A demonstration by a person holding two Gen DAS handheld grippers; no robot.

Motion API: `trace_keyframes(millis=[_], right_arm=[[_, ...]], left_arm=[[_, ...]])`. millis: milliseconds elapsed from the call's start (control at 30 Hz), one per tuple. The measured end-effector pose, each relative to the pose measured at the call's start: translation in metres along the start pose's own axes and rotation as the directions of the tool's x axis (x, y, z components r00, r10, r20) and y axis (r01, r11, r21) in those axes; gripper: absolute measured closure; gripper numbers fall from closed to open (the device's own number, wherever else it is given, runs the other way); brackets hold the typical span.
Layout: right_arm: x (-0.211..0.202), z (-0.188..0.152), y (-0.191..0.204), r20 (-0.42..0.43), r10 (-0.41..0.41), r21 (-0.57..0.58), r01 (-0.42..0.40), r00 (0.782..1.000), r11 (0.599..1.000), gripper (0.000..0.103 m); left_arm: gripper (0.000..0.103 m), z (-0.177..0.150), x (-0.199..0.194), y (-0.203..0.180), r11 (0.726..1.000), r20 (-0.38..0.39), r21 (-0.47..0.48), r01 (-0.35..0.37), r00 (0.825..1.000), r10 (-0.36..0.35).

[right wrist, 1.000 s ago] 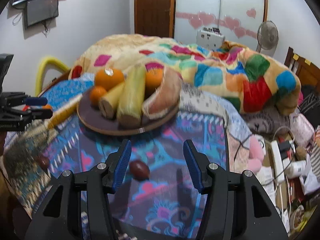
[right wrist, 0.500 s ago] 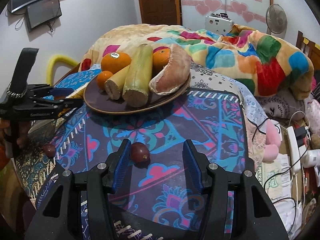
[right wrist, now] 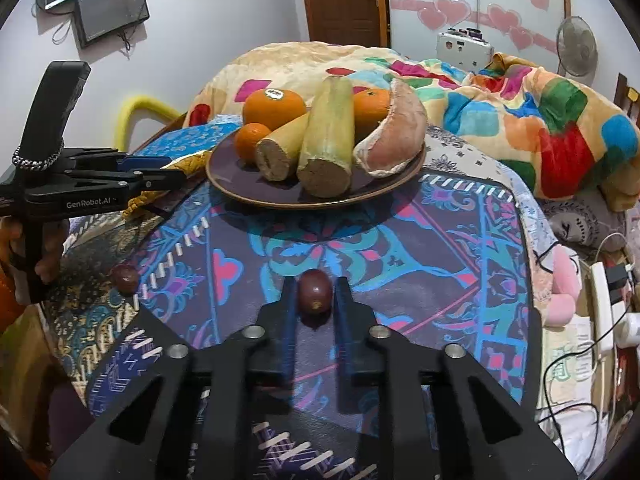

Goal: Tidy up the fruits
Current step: 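Grasp a dark red plum with the right tool while the left tool grasps another pomelo segment, then carry the plum onto the plate with the right tool while the left tool places the pomelo segment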

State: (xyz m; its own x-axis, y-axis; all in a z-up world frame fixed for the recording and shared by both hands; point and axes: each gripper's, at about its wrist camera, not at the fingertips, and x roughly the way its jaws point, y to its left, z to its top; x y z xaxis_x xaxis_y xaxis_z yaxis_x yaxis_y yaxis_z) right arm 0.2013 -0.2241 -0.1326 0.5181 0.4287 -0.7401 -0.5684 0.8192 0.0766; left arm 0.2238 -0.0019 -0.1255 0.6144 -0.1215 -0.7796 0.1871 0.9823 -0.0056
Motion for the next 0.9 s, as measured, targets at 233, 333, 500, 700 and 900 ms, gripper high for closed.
trace_keyframes(millis=[233,333,500,700,900], right_arm=[[-0.004,0.001,-0.002,0.024,-0.020,-0.001,0.020,1.000,1.000,0.088],[-0.005,0.007,-0.008,0.038,-0.021,0.021,0.021,0.999,1.000,0.088],[-0.009,0.016,-0.014,0.068,-0.027,0.044,0.024,0.997,0.999,0.088],[-0.011,0.030,-0.017,0.103,-0.039,0.048,0.034,0.994,0.998,0.088],[-0.013,0.049,-0.020,0.145,-0.044,0.045,0.038,0.988,0.998,0.088]], left_arm=[[0.074,-0.004,-0.012,0.002,1.000,0.023,-0.007,-0.001,1.000,0.001],[0.076,-0.003,-0.019,0.004,1.000,0.039,-0.019,0.016,0.999,-0.015],[0.078,0.001,-0.029,0.003,1.000,0.072,-0.021,0.014,0.997,-0.013],[0.078,0.015,-0.039,-0.003,0.999,0.115,-0.018,0.032,0.993,-0.030],[0.078,0.036,-0.043,-0.013,0.998,0.161,-0.013,0.057,0.985,-0.054]])
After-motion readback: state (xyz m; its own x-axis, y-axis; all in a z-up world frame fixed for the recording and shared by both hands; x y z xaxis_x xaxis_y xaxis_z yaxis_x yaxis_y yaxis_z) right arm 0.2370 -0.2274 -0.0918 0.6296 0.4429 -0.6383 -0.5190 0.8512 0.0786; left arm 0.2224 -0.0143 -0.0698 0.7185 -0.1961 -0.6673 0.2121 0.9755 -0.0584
